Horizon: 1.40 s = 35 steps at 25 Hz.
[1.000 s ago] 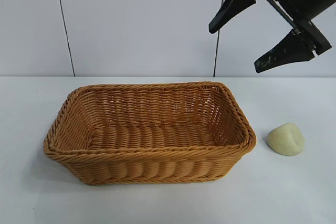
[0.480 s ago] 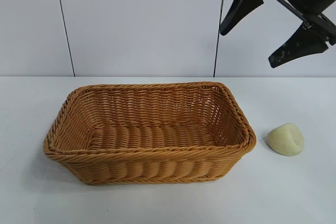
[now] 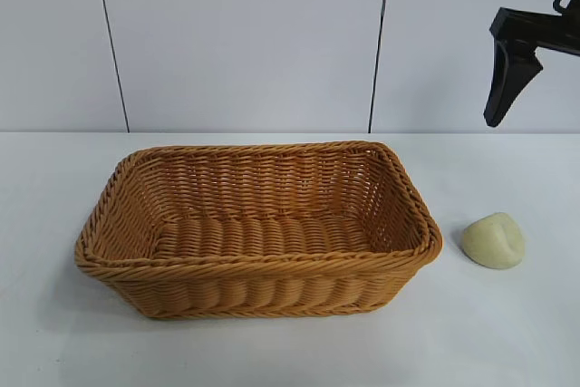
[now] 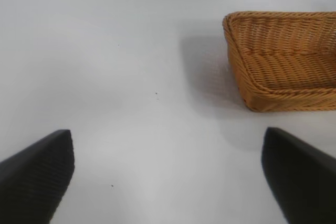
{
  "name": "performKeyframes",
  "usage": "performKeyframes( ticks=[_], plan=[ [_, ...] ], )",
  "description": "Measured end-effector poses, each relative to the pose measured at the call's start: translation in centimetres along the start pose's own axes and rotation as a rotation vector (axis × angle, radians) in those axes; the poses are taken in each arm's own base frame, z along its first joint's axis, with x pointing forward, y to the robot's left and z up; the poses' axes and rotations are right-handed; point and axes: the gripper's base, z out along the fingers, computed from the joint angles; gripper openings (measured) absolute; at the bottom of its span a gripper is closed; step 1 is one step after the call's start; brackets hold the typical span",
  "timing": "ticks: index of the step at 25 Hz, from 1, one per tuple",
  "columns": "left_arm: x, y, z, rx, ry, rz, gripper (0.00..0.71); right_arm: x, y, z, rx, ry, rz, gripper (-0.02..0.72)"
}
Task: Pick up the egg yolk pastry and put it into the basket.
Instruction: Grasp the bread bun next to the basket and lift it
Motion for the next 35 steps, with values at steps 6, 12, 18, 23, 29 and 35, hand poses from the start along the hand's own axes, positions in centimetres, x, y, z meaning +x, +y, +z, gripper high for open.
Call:
performKeyframes(
  ticks=[6, 12, 18, 23, 29, 35],
  plan=[
    [0.0, 0.0, 0.0, 0.0, 0.0, 0.0, 0.696, -1.0, -0.7, 4.6, 0.019, 0.055, 0.018, 0.695],
    [0.0, 0.0, 0.0, 0.001, 0.0, 0.0, 0.696, -1.5, -1.7, 10.3, 0.037, 0.096, 0.041, 0.695],
    [0.0, 0.0, 0.0, 0.001, 0.0, 0.0, 0.696, -1.7, -2.0, 12.5, 0.038, 0.086, 0.057, 0.695],
    [0.0, 0.0, 0.0, 0.001, 0.0, 0.0, 0.696, -1.9, -2.1, 13.1, 0.038, 0.075, 0.051, 0.673],
    [0.0, 0.0, 0.0, 0.001, 0.0, 0.0, 0.696, -1.8, -2.1, 13.1, 0.034, 0.076, 0.051, 0.415],
    [0.0, 0.0, 0.0, 0.001, 0.0, 0.0, 0.696, -1.6, -2.1, 13.1, 0.031, 0.097, 0.049, 0.134]
  ],
)
